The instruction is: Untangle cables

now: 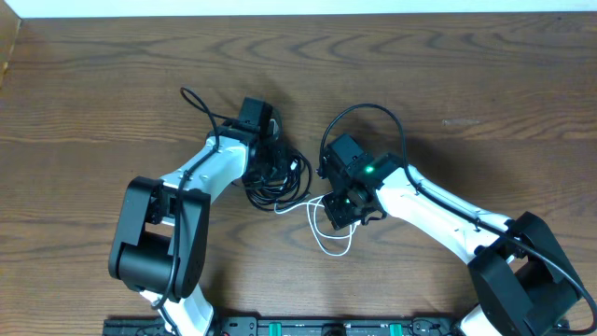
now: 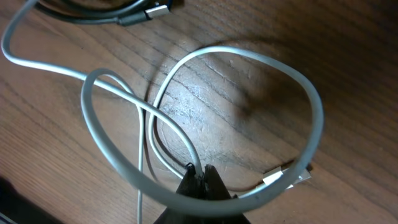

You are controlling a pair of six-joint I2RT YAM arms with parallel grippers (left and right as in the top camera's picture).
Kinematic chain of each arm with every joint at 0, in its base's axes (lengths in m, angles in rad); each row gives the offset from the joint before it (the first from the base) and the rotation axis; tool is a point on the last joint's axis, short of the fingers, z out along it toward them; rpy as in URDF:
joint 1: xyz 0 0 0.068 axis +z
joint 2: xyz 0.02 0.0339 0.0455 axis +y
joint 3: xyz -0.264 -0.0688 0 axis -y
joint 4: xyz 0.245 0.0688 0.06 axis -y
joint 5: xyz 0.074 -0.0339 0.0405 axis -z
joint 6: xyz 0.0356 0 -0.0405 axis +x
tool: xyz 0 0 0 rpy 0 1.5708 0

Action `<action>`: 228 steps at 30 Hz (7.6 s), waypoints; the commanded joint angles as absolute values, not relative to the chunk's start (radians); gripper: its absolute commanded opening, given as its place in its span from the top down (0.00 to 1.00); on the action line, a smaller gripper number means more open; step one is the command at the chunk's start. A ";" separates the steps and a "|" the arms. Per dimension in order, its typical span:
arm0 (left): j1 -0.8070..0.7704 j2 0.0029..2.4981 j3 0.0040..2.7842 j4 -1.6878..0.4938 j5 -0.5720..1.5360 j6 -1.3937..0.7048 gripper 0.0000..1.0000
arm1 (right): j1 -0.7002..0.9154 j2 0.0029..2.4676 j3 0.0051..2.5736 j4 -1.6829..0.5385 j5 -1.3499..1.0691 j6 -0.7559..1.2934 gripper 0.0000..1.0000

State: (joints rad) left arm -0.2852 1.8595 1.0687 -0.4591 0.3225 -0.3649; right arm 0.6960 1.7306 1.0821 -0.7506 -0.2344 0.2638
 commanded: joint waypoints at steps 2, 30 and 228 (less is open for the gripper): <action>-0.260 1.897 1.073 -0.489 0.191 -0.377 0.92 | 0.699 1.738 1.076 -0.753 -0.230 0.276 0.99; 0.227 1.897 1.053 -0.594 0.149 -0.536 0.92 | 0.635 1.738 1.076 -0.982 -0.098 0.205 0.99; 0.015 1.736 1.057 -0.522 0.574 -0.105 0.01 | -0.029 1.720 1.737 -1.228 -0.358 0.361 0.15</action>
State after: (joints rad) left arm 0.0158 1.7500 1.0653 -0.5201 0.5842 -0.1074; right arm -0.0940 1.7325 1.7313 -1.2224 -0.3111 0.3634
